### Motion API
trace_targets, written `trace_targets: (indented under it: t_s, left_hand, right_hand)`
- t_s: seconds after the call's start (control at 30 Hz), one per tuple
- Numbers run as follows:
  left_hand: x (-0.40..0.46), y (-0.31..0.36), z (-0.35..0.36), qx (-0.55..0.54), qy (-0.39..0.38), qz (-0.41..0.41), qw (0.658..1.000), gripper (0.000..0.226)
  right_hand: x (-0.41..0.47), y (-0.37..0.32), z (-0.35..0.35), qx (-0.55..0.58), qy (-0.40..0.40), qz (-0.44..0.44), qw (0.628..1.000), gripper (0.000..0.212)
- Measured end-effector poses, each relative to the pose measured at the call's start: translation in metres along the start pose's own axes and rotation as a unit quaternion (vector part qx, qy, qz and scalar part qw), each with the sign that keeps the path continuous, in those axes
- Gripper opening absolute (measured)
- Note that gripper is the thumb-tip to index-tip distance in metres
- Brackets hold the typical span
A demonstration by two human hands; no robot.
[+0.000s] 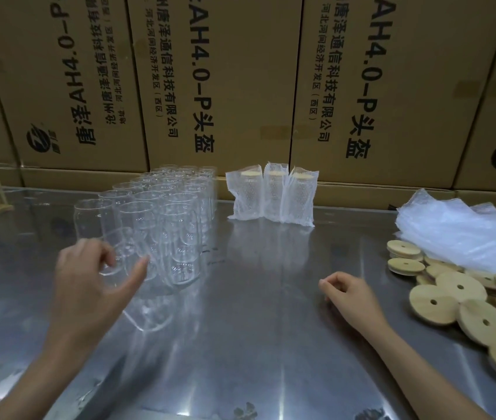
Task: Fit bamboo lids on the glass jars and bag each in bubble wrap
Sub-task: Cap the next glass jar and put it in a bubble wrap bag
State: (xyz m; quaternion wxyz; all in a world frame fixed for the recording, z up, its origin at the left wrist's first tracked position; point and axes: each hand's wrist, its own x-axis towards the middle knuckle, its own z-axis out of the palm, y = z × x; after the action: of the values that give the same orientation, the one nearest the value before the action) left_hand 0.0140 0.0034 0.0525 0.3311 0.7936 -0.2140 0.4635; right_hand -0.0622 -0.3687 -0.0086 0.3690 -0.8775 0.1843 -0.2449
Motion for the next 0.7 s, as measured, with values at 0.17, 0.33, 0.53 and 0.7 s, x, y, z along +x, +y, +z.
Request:
trace_targets:
  t_s: [0.17, 0.33, 0.53, 0.7]
  left_hand:
    - [-0.022, 0.074, 0.02, -0.14, -0.052, 0.115, 0.982, 0.039]
    - [-0.023, 0.137, 0.074, -0.228, -0.101, 0.147, 0.957, 0.036]
    - [-0.024, 0.186, 0.138, -0.289, -0.093, 0.092, 0.948, 0.044]
    - [-0.029, 0.201, 0.167, -0.404, -0.188, -0.048, 0.894, 0.08]
  right_hand:
    - [-0.028, -0.021, -0.002, 0.017, -0.104, -0.074, 0.992, 0.022]
    - [-0.053, -0.027, -0.011, 0.177, -0.137, -0.14, 0.965, 0.057]
    - [-0.046, -0.024, -0.012, 0.311, -0.069, -0.042, 0.947, 0.056]
    - [-0.031, -0.016, -0.014, 0.347, -0.014, 0.024, 0.937, 0.073]
